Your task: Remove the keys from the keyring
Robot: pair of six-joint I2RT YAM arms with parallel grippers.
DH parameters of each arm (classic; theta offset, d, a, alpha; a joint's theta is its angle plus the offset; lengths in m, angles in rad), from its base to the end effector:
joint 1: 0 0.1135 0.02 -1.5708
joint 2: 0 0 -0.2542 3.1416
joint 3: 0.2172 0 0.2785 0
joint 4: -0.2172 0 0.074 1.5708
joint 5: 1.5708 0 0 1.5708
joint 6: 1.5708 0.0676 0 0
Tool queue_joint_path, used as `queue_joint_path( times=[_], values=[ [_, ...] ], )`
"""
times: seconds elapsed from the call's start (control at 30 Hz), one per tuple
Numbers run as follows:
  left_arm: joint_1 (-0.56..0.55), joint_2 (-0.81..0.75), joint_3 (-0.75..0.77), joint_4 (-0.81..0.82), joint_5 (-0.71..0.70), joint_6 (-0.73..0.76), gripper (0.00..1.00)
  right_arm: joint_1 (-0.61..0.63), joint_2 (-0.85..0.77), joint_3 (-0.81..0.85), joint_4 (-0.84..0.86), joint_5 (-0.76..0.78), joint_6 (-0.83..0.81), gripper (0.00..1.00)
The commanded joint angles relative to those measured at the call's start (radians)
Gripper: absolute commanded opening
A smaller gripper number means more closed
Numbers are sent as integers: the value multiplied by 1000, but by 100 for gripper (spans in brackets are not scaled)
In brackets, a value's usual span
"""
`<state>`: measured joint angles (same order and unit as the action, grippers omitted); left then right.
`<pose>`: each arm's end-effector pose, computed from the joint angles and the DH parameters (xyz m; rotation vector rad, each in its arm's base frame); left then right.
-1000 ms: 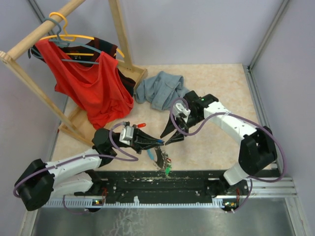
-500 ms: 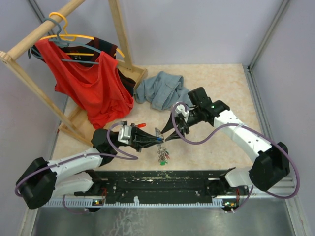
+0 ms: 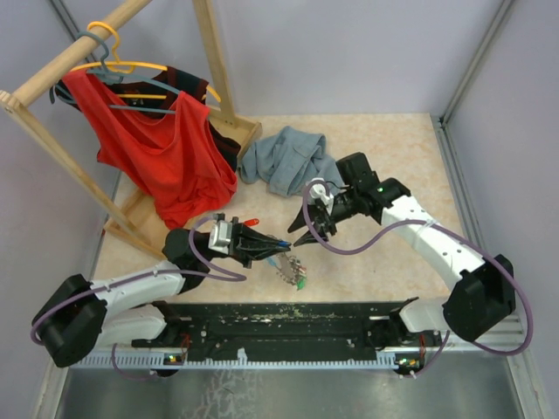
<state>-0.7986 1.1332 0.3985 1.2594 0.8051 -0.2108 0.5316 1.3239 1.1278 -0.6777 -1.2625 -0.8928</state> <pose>0.1457 -0.2195 0.2665 1.0604 0.7908 -1.2890 0.2233 0.2061 0.2934 -1.6629 1.1352 1.2724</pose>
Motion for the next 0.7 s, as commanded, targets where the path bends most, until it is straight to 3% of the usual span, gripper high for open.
queue_joint_path(
  times=[0.0,0.3,0.53,0.67],
  values=[
    [9,8,3,106,-4,-23,0,-7,-36,53,-115,-78,-149,39],
    [12,36,12,129,6,-37,0,19,-23,52,-137,-106,-174,33],
    [12,52,22,140,18,-54,0,34,-14,19,25,-92,-4,32],
    [12,67,26,155,22,-63,0,46,-9,11,34,-107,6,32]
  ],
)
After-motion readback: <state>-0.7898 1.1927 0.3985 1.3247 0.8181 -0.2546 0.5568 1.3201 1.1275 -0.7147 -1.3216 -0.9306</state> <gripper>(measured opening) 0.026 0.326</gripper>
